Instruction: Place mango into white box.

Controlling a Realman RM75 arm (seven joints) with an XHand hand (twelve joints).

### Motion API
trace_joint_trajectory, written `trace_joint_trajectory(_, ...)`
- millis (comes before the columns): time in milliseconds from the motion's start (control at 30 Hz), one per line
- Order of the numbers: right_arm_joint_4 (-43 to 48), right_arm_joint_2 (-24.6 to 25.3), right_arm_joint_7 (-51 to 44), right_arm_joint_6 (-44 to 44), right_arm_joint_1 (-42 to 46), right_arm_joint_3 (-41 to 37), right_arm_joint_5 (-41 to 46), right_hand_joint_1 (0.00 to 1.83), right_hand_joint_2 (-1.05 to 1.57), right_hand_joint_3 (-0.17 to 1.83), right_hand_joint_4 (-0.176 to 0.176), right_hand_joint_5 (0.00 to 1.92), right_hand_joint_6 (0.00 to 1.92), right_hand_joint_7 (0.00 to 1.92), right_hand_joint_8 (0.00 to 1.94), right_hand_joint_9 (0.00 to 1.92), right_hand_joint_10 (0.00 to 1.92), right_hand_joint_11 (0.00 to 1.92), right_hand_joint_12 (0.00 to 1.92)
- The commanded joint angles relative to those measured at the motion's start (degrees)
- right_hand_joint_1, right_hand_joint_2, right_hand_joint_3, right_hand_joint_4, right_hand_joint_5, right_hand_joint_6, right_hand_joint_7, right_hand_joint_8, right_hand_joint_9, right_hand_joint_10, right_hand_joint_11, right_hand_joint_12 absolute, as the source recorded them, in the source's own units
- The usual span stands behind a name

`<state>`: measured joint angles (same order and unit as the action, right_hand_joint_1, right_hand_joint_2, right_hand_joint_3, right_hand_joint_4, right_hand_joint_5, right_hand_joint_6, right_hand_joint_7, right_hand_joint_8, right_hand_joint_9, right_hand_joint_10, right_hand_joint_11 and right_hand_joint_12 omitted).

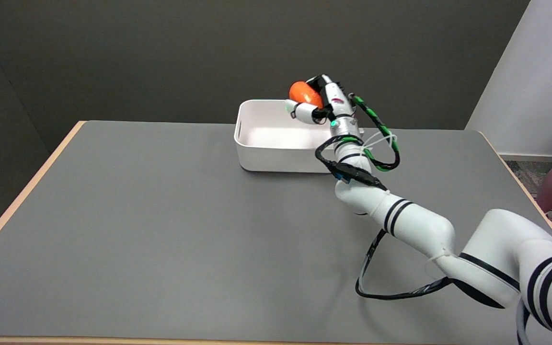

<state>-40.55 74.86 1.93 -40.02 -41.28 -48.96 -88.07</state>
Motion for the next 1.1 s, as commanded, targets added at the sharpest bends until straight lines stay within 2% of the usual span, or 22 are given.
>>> trace_joint_trajectory(33,8.83,4.66,2.72,9.13,-3.40,5.40,0.08,1.13,1.20,0.34,-0.176,0.53,1.66,0.59,1.72,0.83,1.92,0.36,1.92)
trace_joint_trajectory(300,9.09,5.04,3.20,10.61,-2.39,5.82,0.08,1.13,1.19,0.35,-0.176,0.55,1.65,0.60,1.70,0.84,1.92,0.36,1.92)
trace_joint_trajectory(333,8.75,5.04,3.20,10.47,-2.10,5.67,0.08,1.13,1.21,0.31,-0.176,0.54,1.66,0.59,1.71,0.82,1.91,0.28,1.92)
trace_joint_trajectory(367,8.67,5.04,3.20,10.47,-1.96,5.59,0.08,1.11,1.26,0.23,-0.176,0.52,1.67,0.57,1.72,0.77,1.90,0.12,1.92)
trace_joint_trajectory(400,8.60,5.03,3.20,10.54,-1.96,5.52,0.08,1.07,1.17,0.35,-0.152,0.47,1.54,0.56,1.61,0.72,1.78,0.03,1.92)
trace_joint_trajectory(433,8.60,4.96,3.20,10.88,-1.96,5.52,0.08,1.00,0.95,0.66,-0.109,0.39,1.27,0.56,1.39,0.66,1.60,0.01,1.92)
trace_joint_trajectory(467,8.59,4.96,3.20,10.97,-1.96,5.52,0.09,0.92,0.79,0.87,-0.076,0.32,0.97,0.52,1.11,0.56,1.38,0.04,1.84)
trace_joint_trajectory(533,8.69,4.96,3.20,11.03,-1.94,5.60,0.24,0.79,0.72,0.91,-0.053,0.22,0.45,0.33,0.53,0.31,0.96,0.19,1.49)
trace_joint_trajectory(600,8.74,4.96,3.20,11.03,-1.88,5.62,0.24,0.72,0.68,0.98,-0.046,0.15,0.40,0.26,0.46,0.25,0.84,0.13,1.36)
trace_joint_trajectory(667,8.66,4.96,3.20,11.03,-1.87,5.76,0.21,0.69,0.68,0.90,-0.037,0.10,0.32,0.17,0.32,0.14,0.74,0.08,1.28)
trace_joint_trajectory(767,8.24,4.96,3.20,10.99,-1.79,5.76,0.08,0.62,0.64,0.96,-0.030,0.06,0.26,0.07,0.28,0.05,0.65,0.05,1.19)
trace_joint_trajectory(833,7.87,4.96,3.20,10.51,-1.69,5.80,0.08,0.64,0.61,0.93,-0.024,0.03,0.20,0.02,0.17,0.00,0.53,0.03,1.11)
trace_joint_trajectory(900,6.71,4.79,3.20,9.61,-1.14,5.36,0.08,0.77,0.55,0.95,-0.022,0.06,0.07,0.04,0.04,0.01,0.38,0.09,0.94)
trace_joint_trajectory(967,4.83,4.26,3.16,6.59,-0.14,5.17,0.08,0.74,0.53,0.93,-0.019,0.03,0.04,0.01,0.02,0.00,0.29,0.06,0.93)
trace_joint_trajectory(1033,2.33,3.63,2.89,2.22,1.31,4.97,-0.01,0.55,0.60,0.92,-0.020,0.02,0.05,0.00,0.03,0.00,0.13,0.00,0.99)
trace_joint_trajectory(1100,-2.07,1.17,3.20,-7.42,4.46,4.67,-1.44,0.55,0.58,0.89,-0.027,0.00,0.09,0.00,0.00,0.00,0.15,0.00,1.01)
